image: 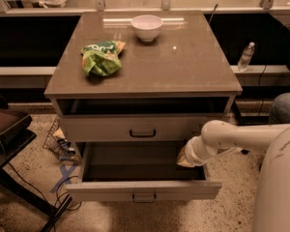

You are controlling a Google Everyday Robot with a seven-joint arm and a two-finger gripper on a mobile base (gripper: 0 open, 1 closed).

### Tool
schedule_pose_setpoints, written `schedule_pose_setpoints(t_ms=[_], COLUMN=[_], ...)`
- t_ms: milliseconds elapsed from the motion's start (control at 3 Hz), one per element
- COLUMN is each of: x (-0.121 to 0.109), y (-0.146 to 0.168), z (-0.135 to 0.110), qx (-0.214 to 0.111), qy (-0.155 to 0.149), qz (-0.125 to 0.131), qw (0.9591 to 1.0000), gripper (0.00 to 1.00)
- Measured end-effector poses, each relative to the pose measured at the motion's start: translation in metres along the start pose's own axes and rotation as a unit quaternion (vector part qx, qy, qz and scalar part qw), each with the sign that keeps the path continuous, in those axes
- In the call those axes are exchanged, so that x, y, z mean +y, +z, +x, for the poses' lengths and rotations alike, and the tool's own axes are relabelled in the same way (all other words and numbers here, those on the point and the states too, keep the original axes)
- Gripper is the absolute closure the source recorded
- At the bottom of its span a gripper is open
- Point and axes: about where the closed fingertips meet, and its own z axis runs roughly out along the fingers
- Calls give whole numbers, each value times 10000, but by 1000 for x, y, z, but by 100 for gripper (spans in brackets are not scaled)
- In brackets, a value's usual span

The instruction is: Open middle drawer

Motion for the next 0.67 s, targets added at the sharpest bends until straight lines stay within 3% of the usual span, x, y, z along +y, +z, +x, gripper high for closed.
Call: schedule_pose_setpoints(t_ms=[667], x=[22], y=[87], z=[-3], qx=[-204], qy=[22], qz=[-753], qw=[9970], gripper=[100])
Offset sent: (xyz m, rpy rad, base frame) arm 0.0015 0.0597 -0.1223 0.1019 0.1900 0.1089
